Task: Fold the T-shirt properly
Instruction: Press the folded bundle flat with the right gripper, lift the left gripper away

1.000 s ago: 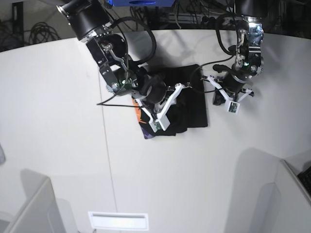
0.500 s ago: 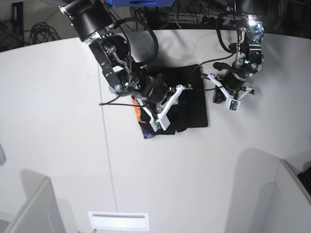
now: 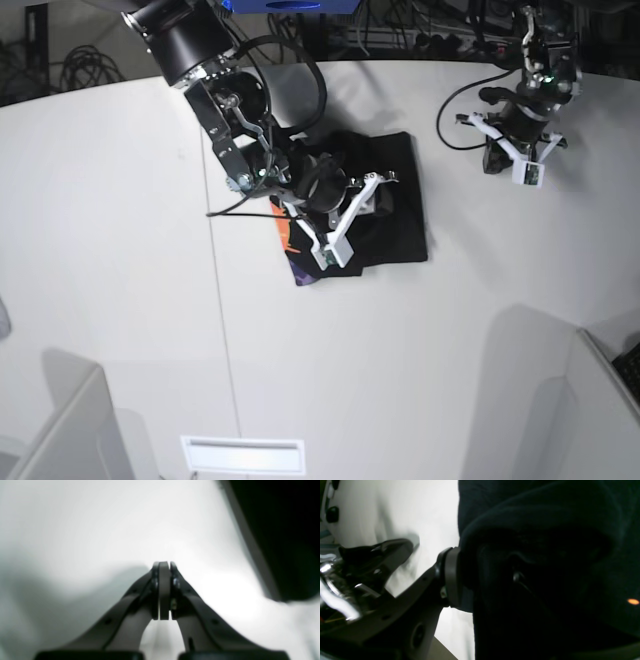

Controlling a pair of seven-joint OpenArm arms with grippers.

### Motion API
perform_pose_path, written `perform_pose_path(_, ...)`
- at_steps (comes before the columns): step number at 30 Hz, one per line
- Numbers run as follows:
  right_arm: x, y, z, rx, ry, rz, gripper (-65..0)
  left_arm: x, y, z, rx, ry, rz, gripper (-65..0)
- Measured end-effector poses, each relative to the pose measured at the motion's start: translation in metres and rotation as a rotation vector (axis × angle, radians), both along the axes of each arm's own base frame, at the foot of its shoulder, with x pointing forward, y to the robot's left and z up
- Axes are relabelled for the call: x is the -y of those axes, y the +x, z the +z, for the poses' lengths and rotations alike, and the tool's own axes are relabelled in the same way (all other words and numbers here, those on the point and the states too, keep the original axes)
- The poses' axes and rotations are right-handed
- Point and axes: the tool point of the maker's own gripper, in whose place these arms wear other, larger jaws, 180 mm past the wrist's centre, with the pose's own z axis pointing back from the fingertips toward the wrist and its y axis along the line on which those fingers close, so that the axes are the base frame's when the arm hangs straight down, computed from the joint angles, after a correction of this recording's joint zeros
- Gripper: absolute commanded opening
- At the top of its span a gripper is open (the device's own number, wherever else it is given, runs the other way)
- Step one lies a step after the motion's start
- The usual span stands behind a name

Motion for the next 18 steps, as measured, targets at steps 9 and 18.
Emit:
perform_pose_path(9, -0.001, 0.001, 0.002, 0.005, 0.004, 0.001, -28.2, -0.065, -0.017, 0.014, -0.045, 0.044, 0.145, -65.0)
perform_pose_path(18, -0.024, -0.005, 0.012, 0.011, 0.04, 0.035, -28.2, -0.065, -0.018, 0.013, -0.047, 0.038, 0.152, -65.0)
